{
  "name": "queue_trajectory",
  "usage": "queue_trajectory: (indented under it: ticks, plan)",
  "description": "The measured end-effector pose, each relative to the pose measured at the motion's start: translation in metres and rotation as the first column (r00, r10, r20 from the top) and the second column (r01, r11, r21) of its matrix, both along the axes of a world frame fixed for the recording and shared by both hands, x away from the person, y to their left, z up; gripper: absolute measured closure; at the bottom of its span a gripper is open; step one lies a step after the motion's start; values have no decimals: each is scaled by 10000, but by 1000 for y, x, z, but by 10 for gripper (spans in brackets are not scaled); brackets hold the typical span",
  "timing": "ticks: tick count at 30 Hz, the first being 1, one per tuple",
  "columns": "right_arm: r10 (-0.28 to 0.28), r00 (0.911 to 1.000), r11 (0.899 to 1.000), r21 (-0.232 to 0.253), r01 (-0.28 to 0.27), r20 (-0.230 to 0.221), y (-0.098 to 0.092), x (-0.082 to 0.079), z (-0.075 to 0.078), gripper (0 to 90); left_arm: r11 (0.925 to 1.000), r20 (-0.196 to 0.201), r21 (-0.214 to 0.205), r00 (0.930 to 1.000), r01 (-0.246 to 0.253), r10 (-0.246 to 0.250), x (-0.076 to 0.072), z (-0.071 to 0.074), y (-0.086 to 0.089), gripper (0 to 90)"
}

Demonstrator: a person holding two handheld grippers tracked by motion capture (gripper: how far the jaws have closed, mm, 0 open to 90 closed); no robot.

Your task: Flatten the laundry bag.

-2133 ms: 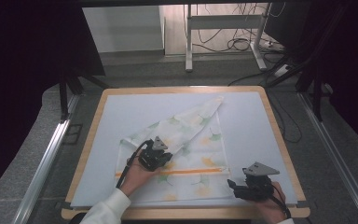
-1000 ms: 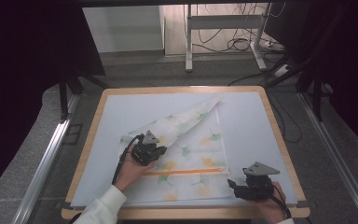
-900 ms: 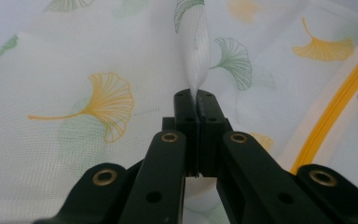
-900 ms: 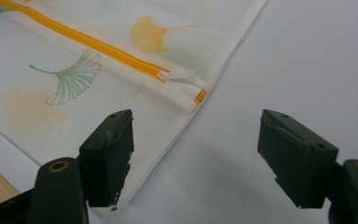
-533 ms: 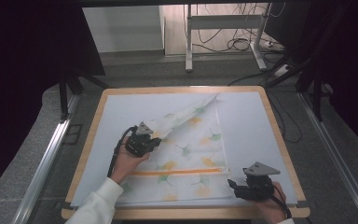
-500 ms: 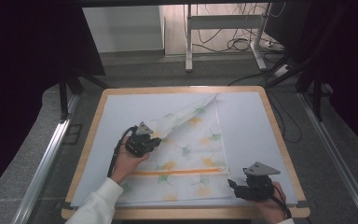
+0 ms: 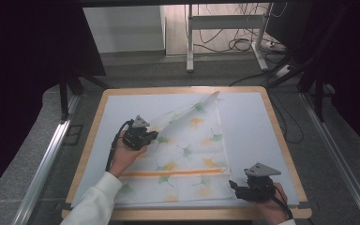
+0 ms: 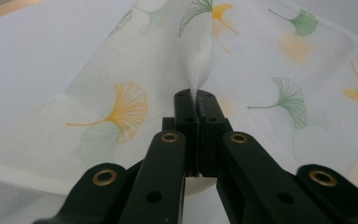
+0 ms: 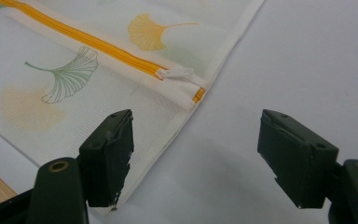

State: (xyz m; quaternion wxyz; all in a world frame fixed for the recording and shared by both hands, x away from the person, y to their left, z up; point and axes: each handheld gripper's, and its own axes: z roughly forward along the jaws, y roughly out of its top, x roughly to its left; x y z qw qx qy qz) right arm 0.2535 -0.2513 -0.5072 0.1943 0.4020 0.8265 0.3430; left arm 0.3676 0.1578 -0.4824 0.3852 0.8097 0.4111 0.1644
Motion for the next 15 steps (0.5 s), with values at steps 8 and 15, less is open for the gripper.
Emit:
queue_trajectory:
  ticks: [8, 15]
  plan:
    - [-14, 10000, 10000, 7, 14, -8, -1, 0, 0, 263, 9992, -63, 156, 9993, -357, 358, 14, 1, 9, 897]
    - [-13, 10000, 10000, 6, 13, -7, -1, 0, 0, 263, 9980, -144, 97, 9979, -632, 633, 23, -4, 15, 896]
